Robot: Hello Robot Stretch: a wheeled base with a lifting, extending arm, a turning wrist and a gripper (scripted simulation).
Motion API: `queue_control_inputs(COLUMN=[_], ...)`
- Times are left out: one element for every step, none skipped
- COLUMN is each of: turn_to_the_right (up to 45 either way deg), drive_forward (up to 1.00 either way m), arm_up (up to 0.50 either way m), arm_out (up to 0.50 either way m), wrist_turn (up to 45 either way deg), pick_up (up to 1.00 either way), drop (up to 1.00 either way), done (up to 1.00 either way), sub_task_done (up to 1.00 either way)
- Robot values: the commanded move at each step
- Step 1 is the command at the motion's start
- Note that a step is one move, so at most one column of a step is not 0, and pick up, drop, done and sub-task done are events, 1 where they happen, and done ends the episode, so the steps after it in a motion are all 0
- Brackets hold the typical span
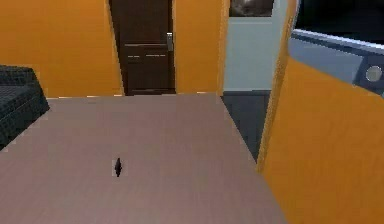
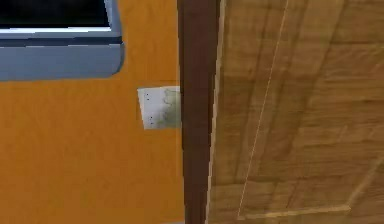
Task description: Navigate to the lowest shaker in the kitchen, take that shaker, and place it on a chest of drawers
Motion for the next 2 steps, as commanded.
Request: queue_control_inputs(turn_to_the_right=[0.0,3.0], drive_forward=[1.0,0.0], arm_up=[0.0,0.0], arm_out=[0.0,0.0], wrist_turn=[0.0,0.0], pick_up=[0.0,0.0], drop=[0.0,0.0], done=[0.0,0.0], sub_task_done=[0.0,0.0])
